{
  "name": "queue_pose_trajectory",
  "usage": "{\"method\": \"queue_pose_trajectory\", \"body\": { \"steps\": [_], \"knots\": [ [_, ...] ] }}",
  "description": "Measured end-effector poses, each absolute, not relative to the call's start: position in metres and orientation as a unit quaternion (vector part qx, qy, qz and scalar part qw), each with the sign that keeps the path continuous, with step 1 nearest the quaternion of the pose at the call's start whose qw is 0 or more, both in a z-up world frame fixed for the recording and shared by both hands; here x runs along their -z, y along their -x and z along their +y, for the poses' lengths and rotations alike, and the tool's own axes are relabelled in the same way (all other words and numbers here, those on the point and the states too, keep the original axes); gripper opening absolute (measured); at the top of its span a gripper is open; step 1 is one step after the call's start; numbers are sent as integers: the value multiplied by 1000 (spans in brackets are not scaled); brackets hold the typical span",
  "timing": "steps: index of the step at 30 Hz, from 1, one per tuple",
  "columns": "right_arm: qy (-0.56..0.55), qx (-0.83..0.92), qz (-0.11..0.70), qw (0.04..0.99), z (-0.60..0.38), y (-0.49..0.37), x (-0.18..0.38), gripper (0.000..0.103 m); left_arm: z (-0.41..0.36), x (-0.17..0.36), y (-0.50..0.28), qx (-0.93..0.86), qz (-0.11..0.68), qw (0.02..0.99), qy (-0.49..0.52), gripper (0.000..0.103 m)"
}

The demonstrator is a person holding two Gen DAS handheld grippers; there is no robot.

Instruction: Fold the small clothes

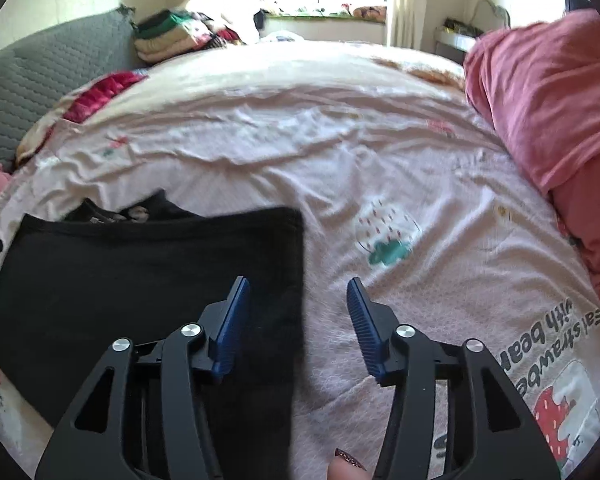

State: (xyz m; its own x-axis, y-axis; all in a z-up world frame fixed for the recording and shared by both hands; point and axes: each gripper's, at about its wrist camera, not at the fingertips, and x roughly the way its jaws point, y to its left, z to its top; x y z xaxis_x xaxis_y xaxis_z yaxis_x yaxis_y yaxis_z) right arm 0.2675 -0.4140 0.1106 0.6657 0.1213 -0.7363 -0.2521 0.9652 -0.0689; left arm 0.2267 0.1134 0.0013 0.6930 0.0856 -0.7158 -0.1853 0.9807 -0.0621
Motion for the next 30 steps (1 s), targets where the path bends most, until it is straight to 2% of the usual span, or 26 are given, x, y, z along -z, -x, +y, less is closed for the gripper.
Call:
{"method": "queue_pose_trajectory", "body": {
  "steps": [5,12,24,30],
  "knots": [
    [108,-153,380,906,-391,-240,-117,57,108,-7,-215,-62,387,918,63,46],
    [103,-203,398,889,-376,-217,-116,60,101,-6,-199,-50,398,914,57,49],
    [70,-210,402,888,-387,-197,-125,60,93,3,-177,-35,417,906,64,49],
    [66,-188,428,882,-393,-195,-114,65,92,12,-168,-30,430,900,63,49]
  ]
}}
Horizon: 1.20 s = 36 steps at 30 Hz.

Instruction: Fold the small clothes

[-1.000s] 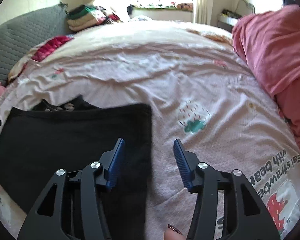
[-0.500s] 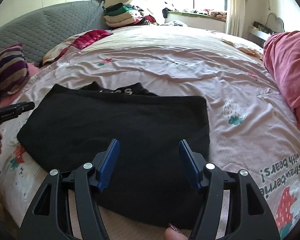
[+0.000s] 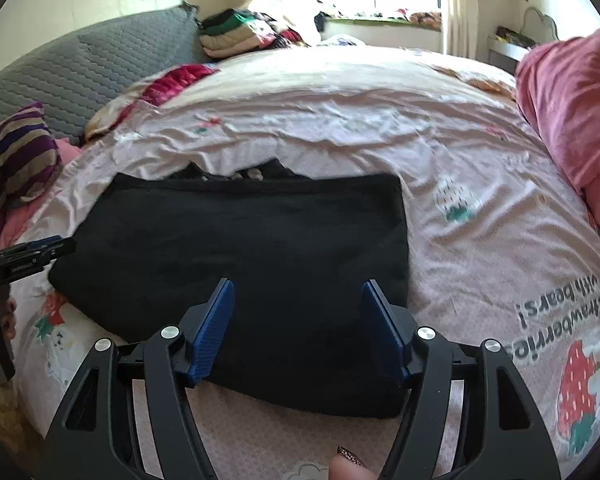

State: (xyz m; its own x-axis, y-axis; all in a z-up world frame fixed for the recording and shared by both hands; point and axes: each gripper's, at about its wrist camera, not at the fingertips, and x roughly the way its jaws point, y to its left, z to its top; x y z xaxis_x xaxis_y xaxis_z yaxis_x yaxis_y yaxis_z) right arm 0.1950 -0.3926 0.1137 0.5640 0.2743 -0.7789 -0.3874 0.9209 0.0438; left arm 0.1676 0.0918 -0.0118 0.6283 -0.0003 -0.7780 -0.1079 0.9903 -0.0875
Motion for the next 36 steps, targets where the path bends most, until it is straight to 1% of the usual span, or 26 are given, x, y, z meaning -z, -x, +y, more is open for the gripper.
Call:
{"method": "queue_pose_trajectory", "body": {
  "steps": [4,6,11,14,15,16,18,23,24,26,27,28,31,35,36],
  "knots": [
    [59,-156,475,864,-401,-196,-88,65,96,21,-162,-30,438,896,67,50],
    [53,-149,477,865,-404,-193,-81,67,98,24,-159,-30,441,895,68,52],
    [56,-139,463,874,-402,-184,-82,69,102,30,-151,-31,440,894,72,53],
    [57,-143,450,880,-400,-175,-86,75,105,30,-147,-31,440,894,75,54],
    [57,-145,446,881,-400,-173,-88,79,106,30,-145,-32,440,894,75,56],
    [59,-145,442,883,-398,-170,-89,82,106,30,-144,-33,440,894,75,57],
    [68,-144,435,886,-393,-164,-91,86,109,30,-142,-31,441,894,80,57],
    [92,-166,413,891,-374,-147,-94,88,116,28,-134,-33,438,894,86,57],
    [98,-170,407,892,-370,-144,-94,88,118,28,-133,-35,438,894,86,60],
    [115,-180,396,893,-361,-138,-95,93,121,26,-130,-37,436,895,86,64],
    [123,-186,391,893,-356,-135,-95,93,124,25,-129,-39,435,895,88,65],
    [131,-190,387,893,-351,-132,-95,94,125,24,-128,-39,434,895,89,65],
    [150,-212,379,888,-333,-124,-94,95,133,22,-125,-47,431,896,94,71],
    [165,-240,374,881,-309,-115,-91,96,149,21,-126,-64,429,895,102,83],
    [169,-246,374,878,-302,-113,-90,96,153,21,-127,-69,428,895,104,84]
  ]
}}
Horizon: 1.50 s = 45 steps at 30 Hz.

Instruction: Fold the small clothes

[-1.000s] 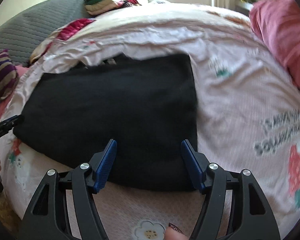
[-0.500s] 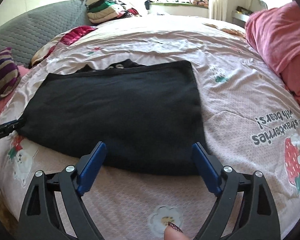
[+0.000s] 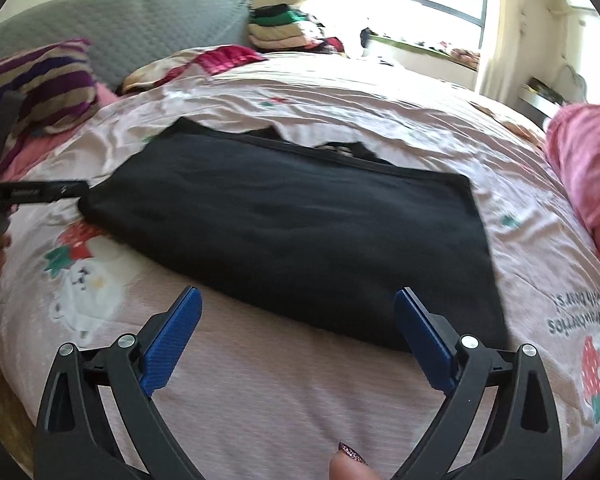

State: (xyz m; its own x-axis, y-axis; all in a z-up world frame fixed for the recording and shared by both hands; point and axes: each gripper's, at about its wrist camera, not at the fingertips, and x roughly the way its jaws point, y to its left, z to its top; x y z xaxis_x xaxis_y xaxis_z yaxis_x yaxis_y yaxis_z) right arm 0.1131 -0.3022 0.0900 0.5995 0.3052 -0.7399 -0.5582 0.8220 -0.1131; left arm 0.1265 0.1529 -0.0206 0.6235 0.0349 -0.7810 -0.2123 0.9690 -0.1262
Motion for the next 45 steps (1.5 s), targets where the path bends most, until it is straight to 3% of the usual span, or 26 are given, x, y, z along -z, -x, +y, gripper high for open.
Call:
{"method": "queue_pose_trajectory", "body": {
  "steps": [5,19,40,44,45],
  "knots": [
    [195,-273,369,866,-269,-103,-84,96,171,19,-127,-85,426,893,117,93],
    [331,-309,335,826,-178,-89,-50,97,199,11,-141,-109,423,891,120,93],
    [373,-288,296,831,-99,-128,-32,97,209,10,-192,-104,434,888,113,93],
    [372,-283,279,839,-100,-130,-34,96,210,11,-213,-88,442,882,141,93],
    [368,-284,276,842,-102,-130,-35,91,208,11,-221,-81,447,878,151,93]
  ]
}}
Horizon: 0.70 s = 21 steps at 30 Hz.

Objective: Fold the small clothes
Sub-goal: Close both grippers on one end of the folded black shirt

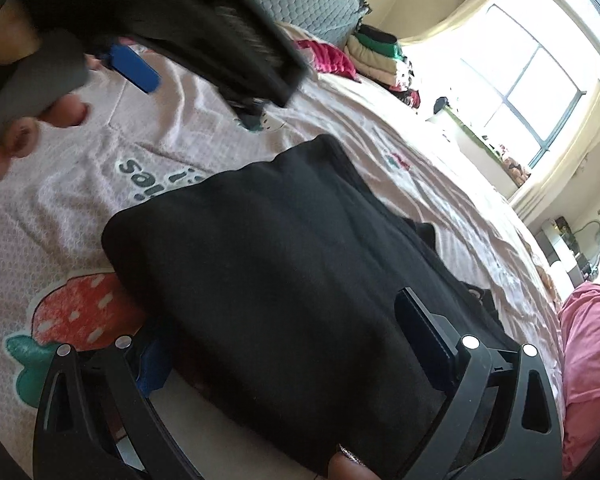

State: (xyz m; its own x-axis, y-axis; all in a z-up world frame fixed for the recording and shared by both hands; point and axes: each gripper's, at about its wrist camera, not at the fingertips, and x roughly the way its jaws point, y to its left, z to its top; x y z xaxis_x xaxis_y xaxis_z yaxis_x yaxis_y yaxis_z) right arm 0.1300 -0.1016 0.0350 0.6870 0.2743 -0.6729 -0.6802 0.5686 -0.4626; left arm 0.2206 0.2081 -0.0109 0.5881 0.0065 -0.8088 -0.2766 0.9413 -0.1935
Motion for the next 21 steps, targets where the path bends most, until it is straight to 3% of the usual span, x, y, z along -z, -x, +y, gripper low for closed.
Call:
{"method": "queue_pose_trajectory", "body": {
  "steps": [1,3,6,7,9,19,20,21],
  "knots": [
    [364,-285,273,844,-103,-129,-37,79,207,11,-226,-73,450,876,157,93],
    [350,-285,264,852,-109,-126,-42,70,203,12,-235,-60,455,873,165,93],
    [324,-291,251,865,-120,-125,-54,44,195,16,-251,-37,472,863,178,93],
    [314,-297,248,867,-125,-125,-57,29,193,18,-255,-31,477,859,181,93],
    [303,-302,241,871,-130,-122,-63,15,189,23,-263,-16,489,850,194,93],
    [259,-301,228,889,-152,-118,-79,11,163,25,-280,21,500,839,215,92],
    [254,-299,226,892,-154,-116,-81,11,160,24,-281,25,499,840,214,86],
    [244,-293,220,898,-158,-115,-84,10,156,22,-282,29,499,840,211,73]
  ]
}}
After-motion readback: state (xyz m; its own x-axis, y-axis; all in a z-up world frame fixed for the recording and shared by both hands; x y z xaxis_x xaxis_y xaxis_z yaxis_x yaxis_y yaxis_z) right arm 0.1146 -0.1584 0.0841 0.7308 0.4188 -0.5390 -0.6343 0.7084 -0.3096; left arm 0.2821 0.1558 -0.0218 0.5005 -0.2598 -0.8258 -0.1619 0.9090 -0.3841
